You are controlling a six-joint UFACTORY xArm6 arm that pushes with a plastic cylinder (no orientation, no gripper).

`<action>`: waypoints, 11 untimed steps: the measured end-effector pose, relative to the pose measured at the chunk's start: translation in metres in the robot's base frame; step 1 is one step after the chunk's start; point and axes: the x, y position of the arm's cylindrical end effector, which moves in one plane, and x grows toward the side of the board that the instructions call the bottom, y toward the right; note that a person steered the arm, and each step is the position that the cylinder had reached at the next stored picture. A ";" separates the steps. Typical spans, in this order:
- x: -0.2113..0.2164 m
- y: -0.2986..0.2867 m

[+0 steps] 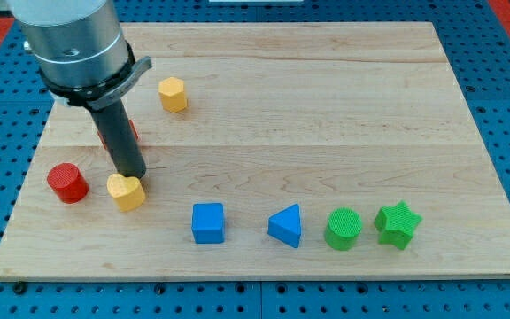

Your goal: Slide the yellow heart to the left of the blue cube

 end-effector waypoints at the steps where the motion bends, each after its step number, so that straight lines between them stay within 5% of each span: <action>1: -0.004 -0.017; 4: 0.046 -0.030; 7: 0.020 -0.019; 11: 0.059 0.005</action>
